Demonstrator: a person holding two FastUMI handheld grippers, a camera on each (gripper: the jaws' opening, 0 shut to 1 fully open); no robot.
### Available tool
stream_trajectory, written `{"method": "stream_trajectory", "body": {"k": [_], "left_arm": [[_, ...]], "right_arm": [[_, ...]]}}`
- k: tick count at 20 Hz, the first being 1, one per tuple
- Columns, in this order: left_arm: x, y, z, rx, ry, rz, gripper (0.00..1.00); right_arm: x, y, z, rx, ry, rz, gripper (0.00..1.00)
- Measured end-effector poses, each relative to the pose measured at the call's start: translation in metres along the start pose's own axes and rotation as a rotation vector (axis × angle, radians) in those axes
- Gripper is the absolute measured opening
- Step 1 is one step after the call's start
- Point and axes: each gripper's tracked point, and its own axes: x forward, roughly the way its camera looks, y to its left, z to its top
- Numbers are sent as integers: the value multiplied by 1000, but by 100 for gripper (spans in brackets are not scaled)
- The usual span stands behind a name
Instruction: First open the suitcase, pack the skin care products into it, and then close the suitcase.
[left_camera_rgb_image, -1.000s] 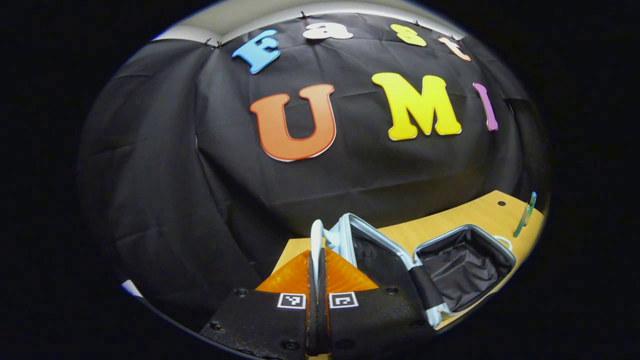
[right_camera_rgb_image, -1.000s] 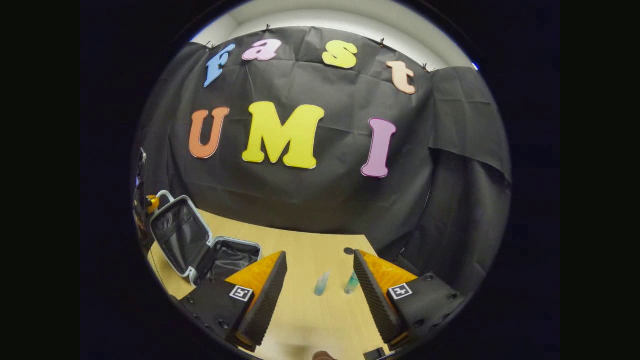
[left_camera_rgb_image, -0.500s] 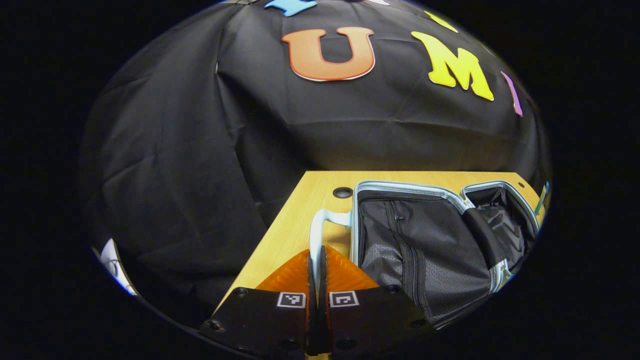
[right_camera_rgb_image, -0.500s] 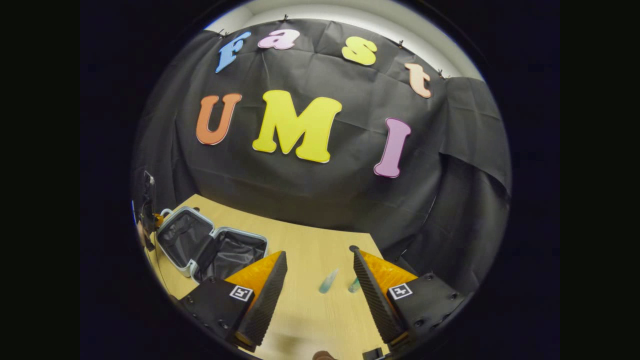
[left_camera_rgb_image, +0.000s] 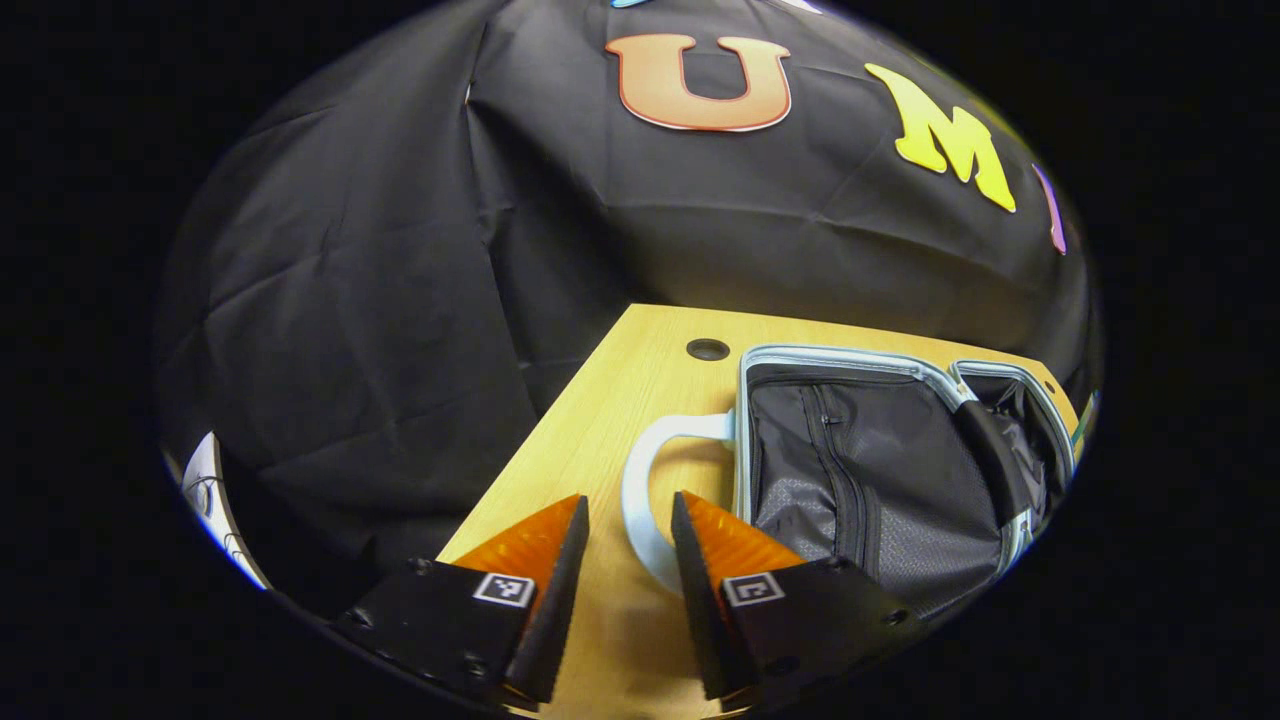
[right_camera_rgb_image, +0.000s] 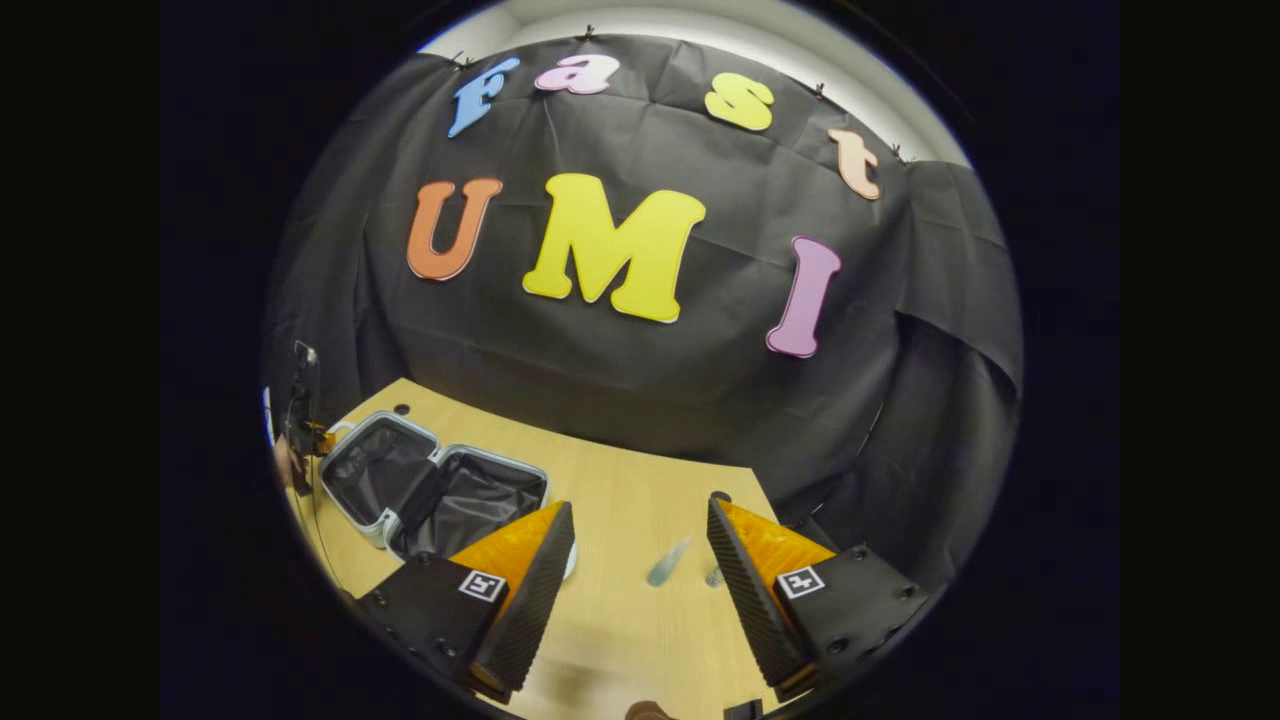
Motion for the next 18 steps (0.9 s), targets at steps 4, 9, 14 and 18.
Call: {"method": "stream_trajectory", "body": {"k": [4, 9, 14, 18], "left_arm": [[-46, -29, 31, 21, -69, -26, 94], [-120, -114, 53, 19, -131, -55, 98], [-177, -251, 49, 33, -164, -180, 98], [-201, -333, 35, 87, -149, -238, 98]], "right_arm": [[0, -25, -6, 58, -6, 7, 80], [-5, -69, -9, 75, -52, 30, 80], [-10, -122, -31, 75, -66, 56, 80], [-11, -162, -57, 109, -21, 73, 79]]}}
